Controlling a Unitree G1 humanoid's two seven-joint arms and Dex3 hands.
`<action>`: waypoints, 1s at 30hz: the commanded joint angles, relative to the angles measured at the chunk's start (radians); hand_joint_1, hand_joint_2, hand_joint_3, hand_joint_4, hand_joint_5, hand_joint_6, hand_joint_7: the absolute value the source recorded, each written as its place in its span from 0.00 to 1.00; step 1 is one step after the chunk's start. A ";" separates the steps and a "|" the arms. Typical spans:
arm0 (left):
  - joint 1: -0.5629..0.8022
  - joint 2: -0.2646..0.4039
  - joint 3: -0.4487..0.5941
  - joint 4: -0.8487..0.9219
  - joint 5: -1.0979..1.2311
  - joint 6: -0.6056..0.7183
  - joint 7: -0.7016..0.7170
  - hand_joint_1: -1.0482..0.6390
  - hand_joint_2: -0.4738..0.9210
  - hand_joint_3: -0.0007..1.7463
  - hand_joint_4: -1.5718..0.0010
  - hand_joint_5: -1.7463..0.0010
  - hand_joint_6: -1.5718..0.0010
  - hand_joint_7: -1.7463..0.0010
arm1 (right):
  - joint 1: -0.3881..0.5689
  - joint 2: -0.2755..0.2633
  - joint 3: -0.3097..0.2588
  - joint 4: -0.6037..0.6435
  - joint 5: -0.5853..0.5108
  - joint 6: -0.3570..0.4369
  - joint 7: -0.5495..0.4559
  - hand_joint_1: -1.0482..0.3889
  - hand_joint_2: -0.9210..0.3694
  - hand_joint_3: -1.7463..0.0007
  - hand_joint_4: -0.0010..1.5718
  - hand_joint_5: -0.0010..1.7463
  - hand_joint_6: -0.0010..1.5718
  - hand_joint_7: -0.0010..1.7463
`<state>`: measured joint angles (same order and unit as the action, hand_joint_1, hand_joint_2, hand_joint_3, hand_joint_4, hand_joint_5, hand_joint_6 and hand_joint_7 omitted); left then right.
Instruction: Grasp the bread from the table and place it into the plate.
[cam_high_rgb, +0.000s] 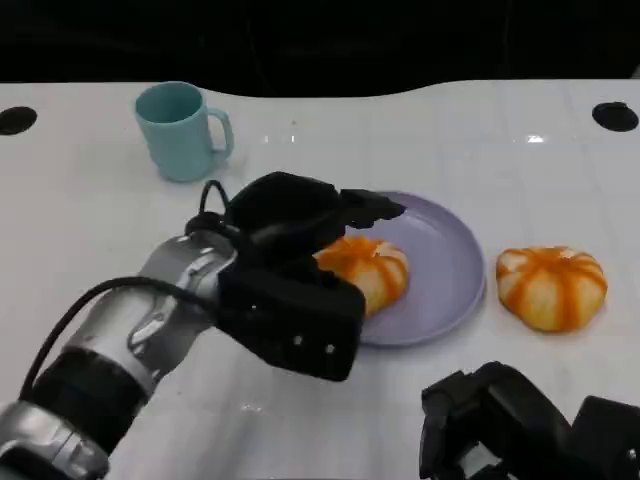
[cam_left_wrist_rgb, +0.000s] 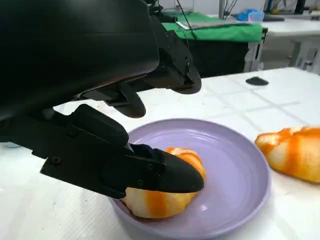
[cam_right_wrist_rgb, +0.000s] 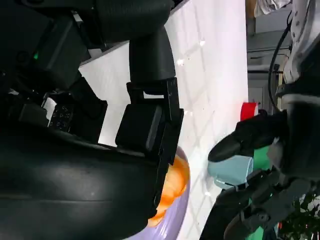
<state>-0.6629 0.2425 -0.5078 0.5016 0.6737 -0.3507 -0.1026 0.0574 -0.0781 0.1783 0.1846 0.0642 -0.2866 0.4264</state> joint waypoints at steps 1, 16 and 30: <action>0.061 0.036 0.053 -0.023 -0.060 -0.095 0.051 0.22 1.00 0.15 0.64 0.71 0.66 0.94 | 0.009 -0.012 -0.011 -0.008 0.006 0.000 -0.003 0.00 0.63 0.24 0.99 0.73 1.00 0.59; 0.276 -0.045 0.234 0.024 -0.589 -0.340 -0.142 0.25 1.00 0.17 0.63 0.06 0.66 0.34 | 0.004 -0.016 -0.010 -0.005 0.001 -0.001 -0.002 0.00 0.64 0.23 0.99 0.73 1.00 0.60; 0.517 -0.129 0.325 -0.160 -0.903 -0.217 -0.336 0.24 1.00 0.17 0.53 0.00 0.70 0.01 | -0.006 -0.016 -0.008 -0.001 -0.004 0.008 0.007 0.00 0.65 0.23 0.98 0.72 1.00 0.59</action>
<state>-0.1922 0.1218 -0.2029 0.3835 -0.1637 -0.6138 -0.3964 0.0525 -0.0817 0.1750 0.1821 0.0559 -0.2766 0.4314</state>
